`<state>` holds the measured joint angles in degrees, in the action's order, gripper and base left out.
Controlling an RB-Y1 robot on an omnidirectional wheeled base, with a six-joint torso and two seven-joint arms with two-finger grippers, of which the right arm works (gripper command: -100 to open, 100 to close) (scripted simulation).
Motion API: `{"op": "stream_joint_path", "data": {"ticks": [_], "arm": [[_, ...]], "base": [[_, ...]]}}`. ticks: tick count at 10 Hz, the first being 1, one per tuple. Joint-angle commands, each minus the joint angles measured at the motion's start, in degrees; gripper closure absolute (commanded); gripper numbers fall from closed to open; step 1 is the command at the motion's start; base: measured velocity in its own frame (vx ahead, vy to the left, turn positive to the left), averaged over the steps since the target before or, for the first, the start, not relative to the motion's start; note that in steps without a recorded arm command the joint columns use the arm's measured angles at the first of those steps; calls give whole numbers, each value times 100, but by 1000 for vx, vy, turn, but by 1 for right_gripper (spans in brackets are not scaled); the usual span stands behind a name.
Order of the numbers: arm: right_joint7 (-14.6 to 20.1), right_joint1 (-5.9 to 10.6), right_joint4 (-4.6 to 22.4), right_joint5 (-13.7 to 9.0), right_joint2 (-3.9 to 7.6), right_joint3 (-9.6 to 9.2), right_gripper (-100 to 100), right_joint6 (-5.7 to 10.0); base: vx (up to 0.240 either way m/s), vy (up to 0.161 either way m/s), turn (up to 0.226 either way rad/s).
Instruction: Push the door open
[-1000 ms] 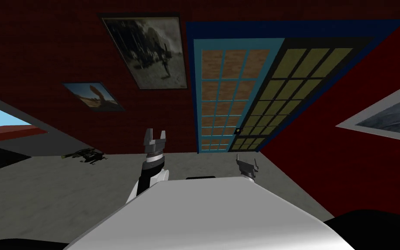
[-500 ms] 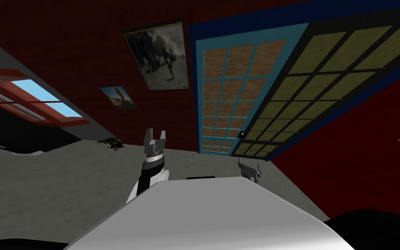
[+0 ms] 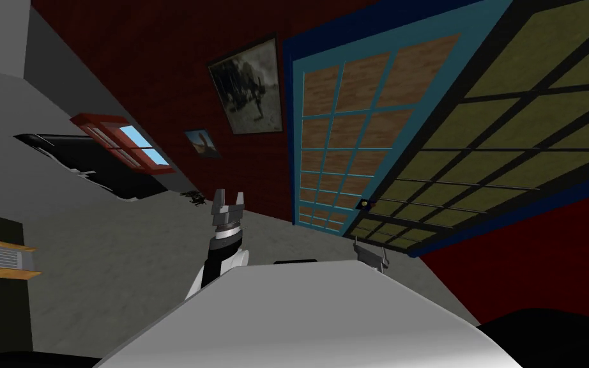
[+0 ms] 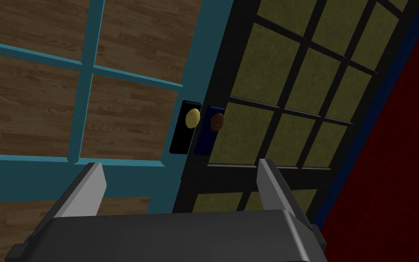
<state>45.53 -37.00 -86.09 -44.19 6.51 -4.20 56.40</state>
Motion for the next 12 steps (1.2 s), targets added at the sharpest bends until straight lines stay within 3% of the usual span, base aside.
{"op": "stream_joint_path", "data": {"ticks": [1,8,12], "arm": [[110,-25,104,-103,-9,-14,-100,93],[505,-72,530,-537,-41,-40,-100,412],[708,-91,747,-761,-63,-50,-100,576]], "base": [[-34,-197,257],[-37,-194,285],[-63,-138,255]]}}
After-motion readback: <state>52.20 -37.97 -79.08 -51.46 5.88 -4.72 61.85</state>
